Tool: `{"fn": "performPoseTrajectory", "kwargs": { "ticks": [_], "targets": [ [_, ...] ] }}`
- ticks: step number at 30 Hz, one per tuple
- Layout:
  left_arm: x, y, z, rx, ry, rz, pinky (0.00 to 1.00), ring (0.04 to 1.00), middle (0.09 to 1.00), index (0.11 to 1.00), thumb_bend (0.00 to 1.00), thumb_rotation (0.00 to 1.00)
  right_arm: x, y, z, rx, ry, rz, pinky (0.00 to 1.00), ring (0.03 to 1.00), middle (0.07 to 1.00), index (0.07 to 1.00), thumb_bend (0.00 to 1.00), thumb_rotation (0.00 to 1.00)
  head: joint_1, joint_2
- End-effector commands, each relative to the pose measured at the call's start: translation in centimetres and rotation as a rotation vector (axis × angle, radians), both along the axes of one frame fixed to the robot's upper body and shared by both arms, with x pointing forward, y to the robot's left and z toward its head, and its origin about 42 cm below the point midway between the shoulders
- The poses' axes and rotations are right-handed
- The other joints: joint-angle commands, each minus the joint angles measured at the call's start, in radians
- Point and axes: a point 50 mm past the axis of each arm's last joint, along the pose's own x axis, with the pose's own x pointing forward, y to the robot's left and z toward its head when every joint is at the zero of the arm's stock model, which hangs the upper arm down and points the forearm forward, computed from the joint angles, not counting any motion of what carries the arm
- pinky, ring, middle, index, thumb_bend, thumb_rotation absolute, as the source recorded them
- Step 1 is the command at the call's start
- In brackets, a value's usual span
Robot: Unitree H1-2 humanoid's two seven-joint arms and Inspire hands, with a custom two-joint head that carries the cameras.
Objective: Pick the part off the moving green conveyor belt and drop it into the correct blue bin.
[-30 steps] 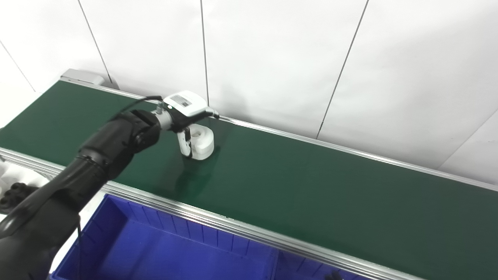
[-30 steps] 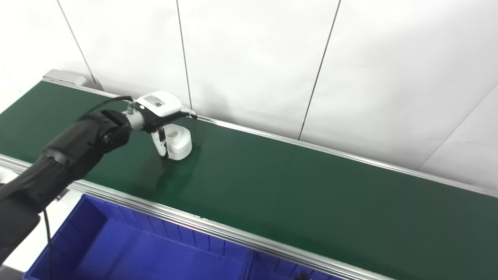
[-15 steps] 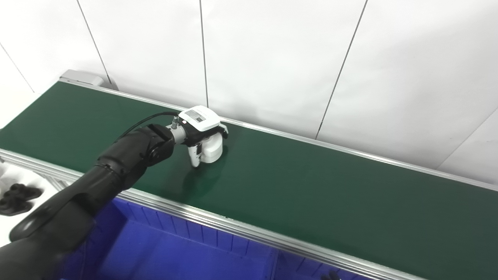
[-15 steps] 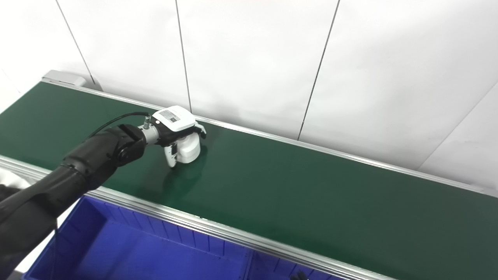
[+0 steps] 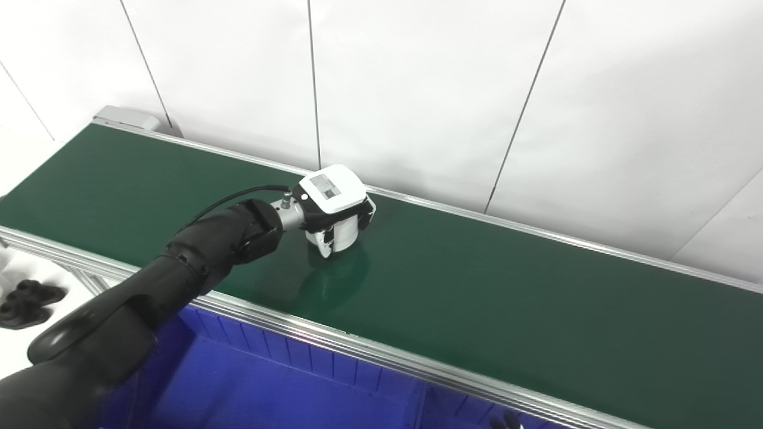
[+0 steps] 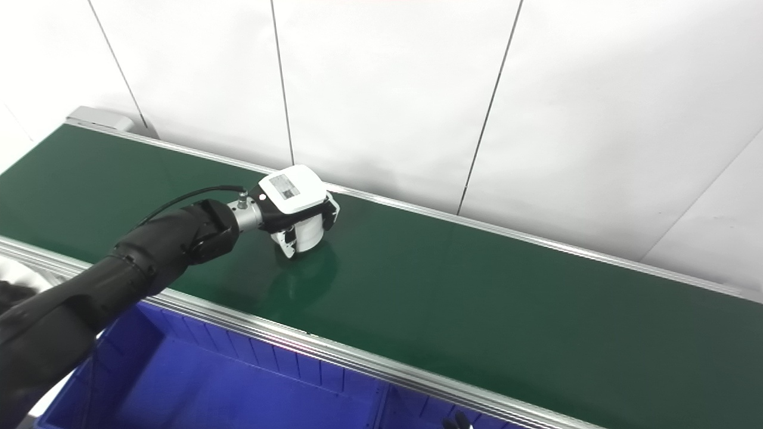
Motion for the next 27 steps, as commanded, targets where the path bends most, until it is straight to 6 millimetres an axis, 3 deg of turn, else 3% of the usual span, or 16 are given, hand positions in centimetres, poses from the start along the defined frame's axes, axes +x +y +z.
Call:
{"fn": "performPoseTrajectory", "kwargs": {
  "ticks": [1,7,15,24,27],
  "targets": [
    [1.9,0.4,4.6,0.007,-0.104,-0.013,0.46,0.449,0.529,0.468,0.50,0.00,-0.1,0.4,1.0,0.017,-0.064,-0.005,1.00,0.944,0.955,1.000,0.91,0.99,0.000,0.000],
    [0.3,0.3,7.5,-0.041,-0.121,-0.088,0.43,0.429,0.523,0.490,0.50,0.00,0.1,0.5,1.4,0.020,-0.060,-0.003,1.00,0.949,0.952,1.000,0.93,0.99,0.023,0.043],
    [-5.5,-0.7,12.6,-0.167,-0.154,-0.190,0.38,0.395,0.468,0.538,0.50,0.00,0.9,-0.4,2.5,0.023,-0.082,0.002,1.00,0.957,0.971,1.000,0.92,1.00,0.156,0.137],
    [-13.1,1.0,12.0,-0.239,-0.093,-0.180,0.37,0.409,0.499,0.515,0.50,0.00,1.0,-1.3,3.4,0.029,-0.072,0.004,1.00,0.986,1.000,1.000,0.88,1.00,0.231,0.177],
    [-16.3,1.9,10.2,-0.233,-0.029,-0.147,0.37,0.410,0.510,0.506,0.50,0.00,0.9,-1.4,3.7,0.027,-0.069,0.002,1.00,0.983,1.000,1.000,0.88,1.00,0.237,0.190]
  ]
}}
